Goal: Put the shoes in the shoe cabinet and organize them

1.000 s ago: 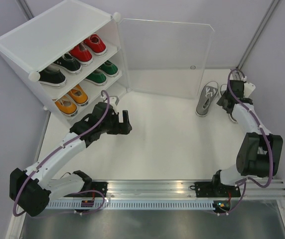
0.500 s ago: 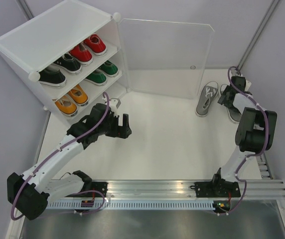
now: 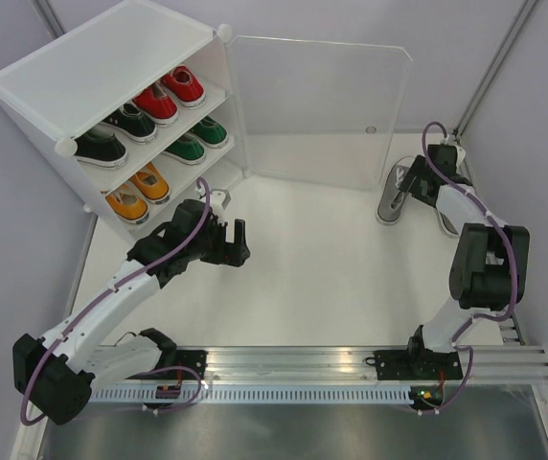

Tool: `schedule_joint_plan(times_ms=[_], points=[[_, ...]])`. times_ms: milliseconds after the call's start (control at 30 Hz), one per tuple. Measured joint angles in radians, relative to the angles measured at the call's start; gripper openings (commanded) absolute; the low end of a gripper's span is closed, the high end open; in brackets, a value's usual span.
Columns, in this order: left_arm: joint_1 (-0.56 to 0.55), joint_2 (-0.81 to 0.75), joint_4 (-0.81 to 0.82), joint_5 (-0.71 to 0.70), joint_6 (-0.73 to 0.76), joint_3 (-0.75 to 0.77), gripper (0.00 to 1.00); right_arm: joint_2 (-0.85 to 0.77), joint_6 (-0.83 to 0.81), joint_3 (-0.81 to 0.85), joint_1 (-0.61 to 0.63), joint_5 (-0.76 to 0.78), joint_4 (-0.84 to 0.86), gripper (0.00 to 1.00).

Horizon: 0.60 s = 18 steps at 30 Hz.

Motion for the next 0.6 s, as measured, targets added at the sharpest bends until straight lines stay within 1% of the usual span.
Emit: schedule_joint_plan(times_ms=[167,300,367,567,600], points=[[0.001,0.0,0.0,-0.016,0.0,-0.005,1.0,-0.029,0.061,-0.025,0.021,-0.003,0.021,0.78],[0.005,0.0,0.0,-0.025,0.001,-0.01,1.0,-0.015,0.082,-0.046,0.025,-0.002,0.021,0.71],[0.006,0.001,0.0,-0.026,0.001,-0.011,1.0,0.007,0.089,-0.055,0.025,-0.005,0.026,0.71],[0.006,0.005,0.0,-0.027,0.001,-0.012,1.0,0.106,0.092,-0.058,0.026,-0.027,0.036,0.6],[0.006,0.006,0.0,-0.029,0.001,-0.013,1.0,0.12,0.09,-0.058,0.026,-0.031,0.039,0.54]])
